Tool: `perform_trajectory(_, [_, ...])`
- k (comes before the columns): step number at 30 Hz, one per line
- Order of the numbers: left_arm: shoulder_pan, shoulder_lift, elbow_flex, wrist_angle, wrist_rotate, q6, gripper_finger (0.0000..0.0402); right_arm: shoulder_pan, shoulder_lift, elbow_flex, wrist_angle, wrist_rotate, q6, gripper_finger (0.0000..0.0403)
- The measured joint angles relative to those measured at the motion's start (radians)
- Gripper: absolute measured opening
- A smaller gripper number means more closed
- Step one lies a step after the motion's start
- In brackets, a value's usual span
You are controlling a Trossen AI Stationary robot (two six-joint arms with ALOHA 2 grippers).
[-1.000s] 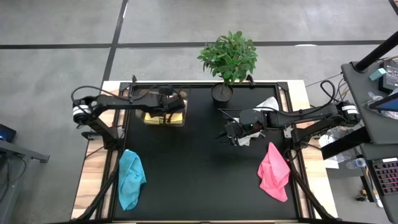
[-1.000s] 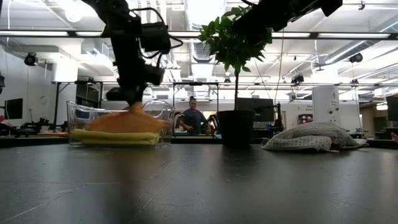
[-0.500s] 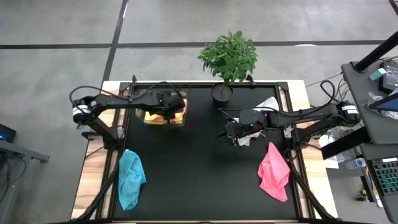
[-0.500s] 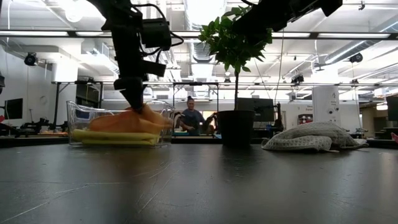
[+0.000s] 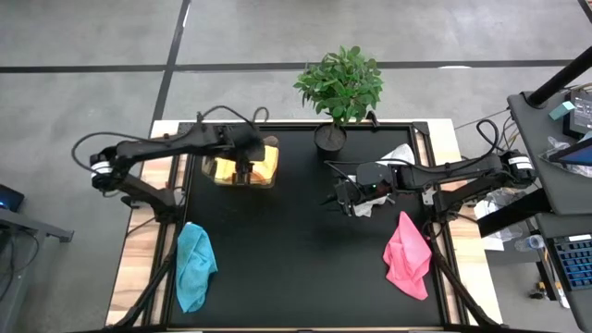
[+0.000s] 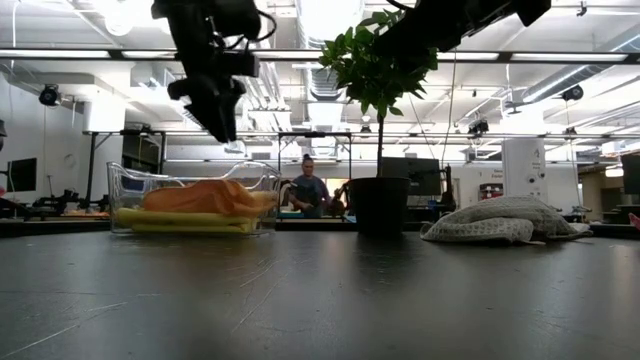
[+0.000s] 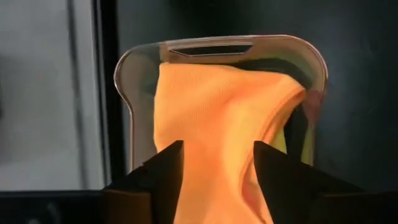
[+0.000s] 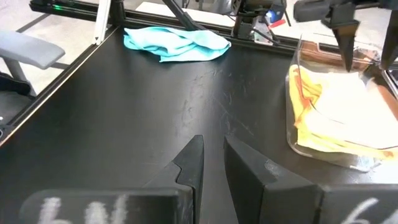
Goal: Fold microfiber towels
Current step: Put the orange towel into the transparent bin
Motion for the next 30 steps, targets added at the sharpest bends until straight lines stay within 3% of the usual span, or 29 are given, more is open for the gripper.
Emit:
perform_trajectory(4, [0.091,-0.028,-0.06,0.066,0.092,-0.006,0.0117,0.0,0.0,-0.013,0.002,0.0,-0.006,0.0054])
perform_trajectory(10, [0.192,-0.018,-0.208,0.249,0.145,-0.033,0.001,0.0,0.001,-0.025,0.004,0.0,-0.01,0.0054])
perform_trajectory(13, [0.213,-0.014,-0.269,0.314,0.217,-0.066,0.0008,0.0,0.002,-0.026,0.004,0.0,-0.009,0.0054])
perform_trajectory(25, [0.212,0.015,-0.356,0.291,0.221,-0.09,0.0,0.0,0.002,-0.026,0.01,0.03,-0.008,0.0054])
perform_trajectory(30, [0.213,0.012,-0.313,0.204,0.017,-0.111,0.0,0.0,0.002,-0.026,0.01,0.033,0.004,0.0054])
